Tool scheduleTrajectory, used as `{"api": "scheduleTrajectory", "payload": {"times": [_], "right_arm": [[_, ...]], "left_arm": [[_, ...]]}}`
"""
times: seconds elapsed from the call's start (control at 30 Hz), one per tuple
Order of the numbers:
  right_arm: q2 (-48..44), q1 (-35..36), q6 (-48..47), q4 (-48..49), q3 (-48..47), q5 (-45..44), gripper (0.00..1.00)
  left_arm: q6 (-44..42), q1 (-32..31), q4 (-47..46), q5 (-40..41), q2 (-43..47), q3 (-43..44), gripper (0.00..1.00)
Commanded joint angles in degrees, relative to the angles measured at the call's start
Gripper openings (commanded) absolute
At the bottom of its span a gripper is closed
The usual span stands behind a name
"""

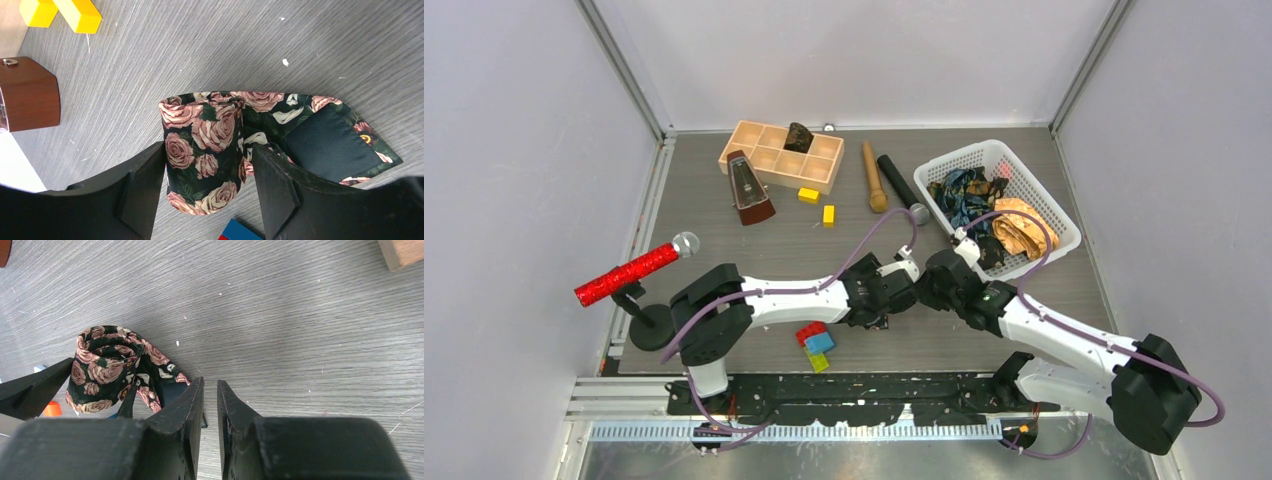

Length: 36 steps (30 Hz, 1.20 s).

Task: Roll the ties
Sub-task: Roll the tie at the center of the board.

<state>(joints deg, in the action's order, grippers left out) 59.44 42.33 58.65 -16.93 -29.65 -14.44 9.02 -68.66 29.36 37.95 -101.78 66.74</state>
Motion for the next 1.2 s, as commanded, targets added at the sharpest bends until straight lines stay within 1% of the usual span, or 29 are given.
{"api": "scheduleTrajectory", "payload": {"times": [0.0, 0.5, 1.17], "right_arm": [[-1.96, 0.21, 0.09, -0.20, 0.31, -2.35, 0.23], [-2.65, 0.21, 0.41, -0.44, 1.13, -2.62, 0.23], [-5.03, 0.21, 0.86, -1.84, 2.01, -3.53, 0.23]], "left_arm": [[1.50, -1.08, 2.08, 1.00, 0.16, 2.31, 0.66], [2.88, -3.19, 3.31, -1.78, 0.77, 2.69, 0.66], [7.71, -3.49, 0.52, -13.93, 3.07, 0.40, 0.66]]}}
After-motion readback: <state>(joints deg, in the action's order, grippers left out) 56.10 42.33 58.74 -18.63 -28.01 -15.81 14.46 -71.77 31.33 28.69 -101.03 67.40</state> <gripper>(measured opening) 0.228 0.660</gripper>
